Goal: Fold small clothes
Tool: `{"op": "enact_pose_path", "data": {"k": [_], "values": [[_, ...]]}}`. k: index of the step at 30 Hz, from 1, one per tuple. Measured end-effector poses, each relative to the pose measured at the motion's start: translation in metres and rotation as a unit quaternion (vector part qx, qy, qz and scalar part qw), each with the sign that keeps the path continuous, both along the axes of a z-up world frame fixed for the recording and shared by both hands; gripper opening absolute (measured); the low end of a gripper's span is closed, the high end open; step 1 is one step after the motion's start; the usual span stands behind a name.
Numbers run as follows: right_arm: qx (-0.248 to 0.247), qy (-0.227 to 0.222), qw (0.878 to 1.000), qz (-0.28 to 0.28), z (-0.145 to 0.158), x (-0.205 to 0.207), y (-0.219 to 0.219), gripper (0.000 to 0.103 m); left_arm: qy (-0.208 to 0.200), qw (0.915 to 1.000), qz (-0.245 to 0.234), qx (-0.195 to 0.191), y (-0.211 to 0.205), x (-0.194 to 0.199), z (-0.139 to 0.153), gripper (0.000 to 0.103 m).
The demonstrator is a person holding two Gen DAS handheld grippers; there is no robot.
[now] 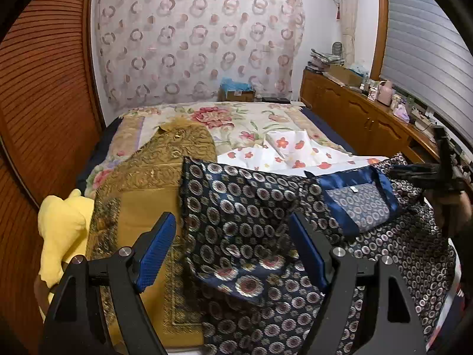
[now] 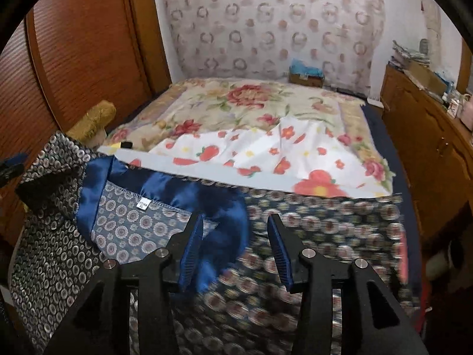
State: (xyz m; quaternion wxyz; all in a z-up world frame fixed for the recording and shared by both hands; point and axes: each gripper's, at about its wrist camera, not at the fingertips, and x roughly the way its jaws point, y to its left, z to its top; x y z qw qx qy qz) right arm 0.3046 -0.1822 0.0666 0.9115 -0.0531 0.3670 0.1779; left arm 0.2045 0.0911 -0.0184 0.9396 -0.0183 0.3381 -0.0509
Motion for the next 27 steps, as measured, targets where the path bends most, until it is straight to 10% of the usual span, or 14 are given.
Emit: {"op": "enact_pose_path", "data": {"k": [9, 12, 14, 27], "values": [[-0.006, 0.044, 0.999, -0.027, -0.017, 0.044, 0.008, 0.046, -0.008, 0.9998, 0.005, -0.018, -0.005, -0.022, -0.009, 0.079], [-0.012, 0.041, 0.999, -0.022, -0.019, 0.047, 0.014, 0.003, -0.012, 0.9997, 0.008, -0.019, -0.005, -0.029, -0.013, 0.079], [-0.012, 0.033, 0.999, -0.009, -0.020, 0.042, 0.015, 0.002, -0.012, 0.9996, 0.008, -0.023, -0.005, -0.033, -0.014, 0.079], [0.026, -0.082, 0.994, 0.072, 0.000, -0.105, -0.017, 0.001, -0.041, 0.9985, -0.005, -0.035, -0.012, -0.078, -0.001, 0.079]]}}
